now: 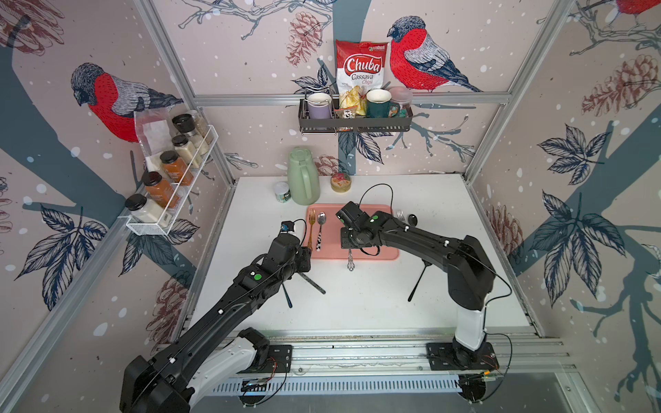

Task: Set the spoon and fork side by side
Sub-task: Place the fork on the tray.

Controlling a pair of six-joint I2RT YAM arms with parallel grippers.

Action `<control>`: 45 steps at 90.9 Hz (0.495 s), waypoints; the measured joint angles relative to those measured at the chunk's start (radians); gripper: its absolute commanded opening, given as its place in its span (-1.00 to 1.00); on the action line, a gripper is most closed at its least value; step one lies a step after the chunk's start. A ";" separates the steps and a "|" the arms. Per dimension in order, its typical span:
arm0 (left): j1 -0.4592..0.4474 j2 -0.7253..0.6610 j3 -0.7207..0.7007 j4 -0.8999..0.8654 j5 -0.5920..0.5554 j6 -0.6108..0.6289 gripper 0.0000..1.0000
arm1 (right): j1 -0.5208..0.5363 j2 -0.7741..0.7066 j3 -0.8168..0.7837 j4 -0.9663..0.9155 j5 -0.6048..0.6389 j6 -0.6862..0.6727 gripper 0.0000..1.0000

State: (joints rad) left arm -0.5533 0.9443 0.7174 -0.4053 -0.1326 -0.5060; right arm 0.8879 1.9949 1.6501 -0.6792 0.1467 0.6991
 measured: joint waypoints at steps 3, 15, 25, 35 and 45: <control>0.000 0.006 -0.001 0.006 0.001 -0.003 -0.09 | -0.003 0.042 0.051 -0.018 0.001 0.014 -0.98; 0.000 0.012 -0.005 0.012 0.002 -0.003 -0.09 | -0.011 0.175 0.214 -0.089 0.005 0.053 -0.98; 0.000 -0.002 -0.012 0.012 0.002 -0.003 -0.09 | -0.019 0.230 0.280 -0.115 0.003 0.090 -0.98; 0.000 -0.019 -0.014 0.013 0.002 -0.002 -0.09 | -0.032 0.259 0.310 -0.115 -0.014 0.119 -0.99; 0.000 -0.028 -0.014 0.013 0.003 -0.002 -0.09 | -0.041 0.302 0.363 -0.113 -0.026 0.141 -0.98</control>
State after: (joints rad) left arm -0.5533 0.9161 0.7029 -0.3923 -0.1299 -0.5083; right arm 0.8467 2.2971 2.0132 -0.7918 0.1211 0.8402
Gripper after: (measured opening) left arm 0.456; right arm 0.052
